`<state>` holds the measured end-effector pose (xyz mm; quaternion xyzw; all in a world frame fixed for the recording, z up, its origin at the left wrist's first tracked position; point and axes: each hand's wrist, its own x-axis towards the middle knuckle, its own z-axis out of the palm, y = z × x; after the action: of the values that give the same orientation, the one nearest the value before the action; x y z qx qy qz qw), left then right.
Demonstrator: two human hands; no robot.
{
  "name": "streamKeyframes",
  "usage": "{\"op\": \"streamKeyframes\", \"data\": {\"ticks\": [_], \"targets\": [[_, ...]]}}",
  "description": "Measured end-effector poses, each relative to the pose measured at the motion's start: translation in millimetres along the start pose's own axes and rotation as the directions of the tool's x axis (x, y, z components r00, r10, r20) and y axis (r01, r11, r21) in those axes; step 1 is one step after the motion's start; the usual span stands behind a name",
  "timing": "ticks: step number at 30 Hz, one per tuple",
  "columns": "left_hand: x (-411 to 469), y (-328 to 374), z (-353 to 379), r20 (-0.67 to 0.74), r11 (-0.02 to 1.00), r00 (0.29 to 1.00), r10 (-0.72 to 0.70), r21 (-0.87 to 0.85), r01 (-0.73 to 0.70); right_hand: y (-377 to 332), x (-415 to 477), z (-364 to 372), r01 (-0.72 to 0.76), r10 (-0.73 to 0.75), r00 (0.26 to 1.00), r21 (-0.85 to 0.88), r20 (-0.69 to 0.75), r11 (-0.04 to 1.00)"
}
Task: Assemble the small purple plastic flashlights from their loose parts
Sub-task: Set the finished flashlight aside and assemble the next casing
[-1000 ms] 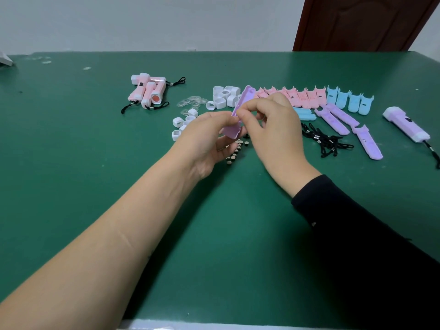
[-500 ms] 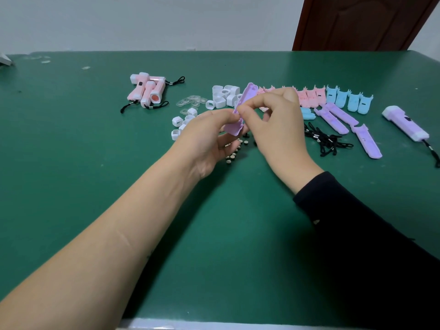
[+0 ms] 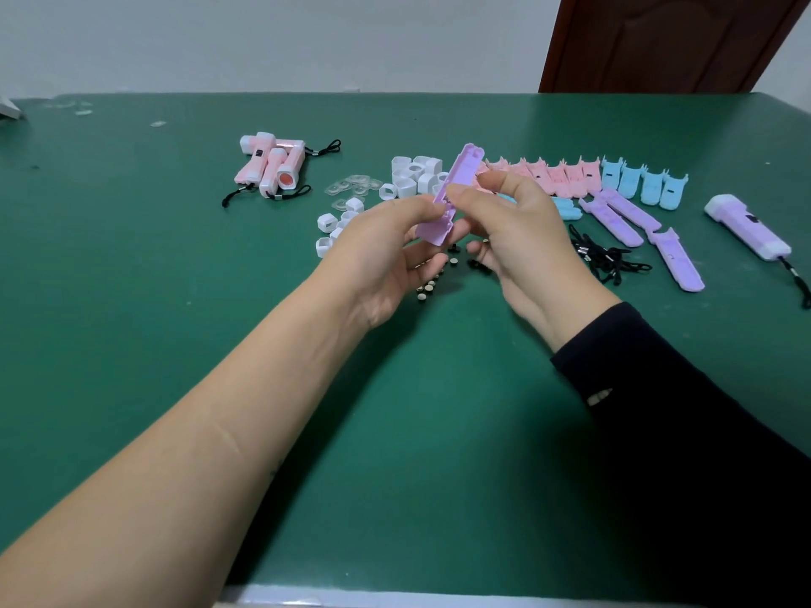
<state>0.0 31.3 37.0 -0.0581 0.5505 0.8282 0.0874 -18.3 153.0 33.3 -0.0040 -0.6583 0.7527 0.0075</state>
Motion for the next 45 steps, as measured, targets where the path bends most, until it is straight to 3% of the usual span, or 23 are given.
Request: {"op": "streamKeyframes", "data": {"ticks": [5,9,15,23,30,36,37,39,41,45], "targets": [[-1,1,0,0.002,1.000,1.000,0.011,0.016,-0.011,-2,0,-5,-0.078,0.068,0.988,0.064,0.139,0.995],[-2,1,1,0.001,0.998,1.000,0.025,0.050,-0.025,-1,1,-6,-0.136,0.110,0.980,0.149,0.168,0.979],[-2,-1,1,0.000,0.994,0.998,0.056,0.094,-0.056,-2,-1,-3,-0.138,0.110,0.984,0.206,0.144,0.969],[-1,-3,0,0.003,0.994,0.999,0.035,0.104,-0.035,1,-2,2,-0.081,0.078,0.996,0.079,0.045,0.994],[-1,-3,-1,-0.048,0.987,0.998,-0.040,0.156,0.047,4,0,0,-0.152,0.151,0.987,0.015,0.058,0.988],[1,0,-4,-0.086,0.990,0.991,-0.100,0.087,0.108,-1,6,-7,-0.230,0.224,0.972,0.075,0.075,0.970],[2,0,-4,-0.093,0.990,0.991,-0.100,0.086,0.108,0,8,-9,-0.206,0.205,0.978,0.031,0.025,0.978],[3,2,-6,-0.106,0.991,0.989,-0.099,0.079,0.107,3,11,-14,-0.088,0.076,0.995,-0.249,-0.058,0.964],[3,4,-9,-0.117,0.994,0.989,-0.090,0.055,0.097,7,14,-18,0.080,-0.082,0.996,-0.558,0.020,0.826],[6,9,-15,-0.157,0.996,0.985,-0.075,0.032,0.081,12,13,-20,0.239,-0.150,0.971,-0.825,0.188,0.512]]}}
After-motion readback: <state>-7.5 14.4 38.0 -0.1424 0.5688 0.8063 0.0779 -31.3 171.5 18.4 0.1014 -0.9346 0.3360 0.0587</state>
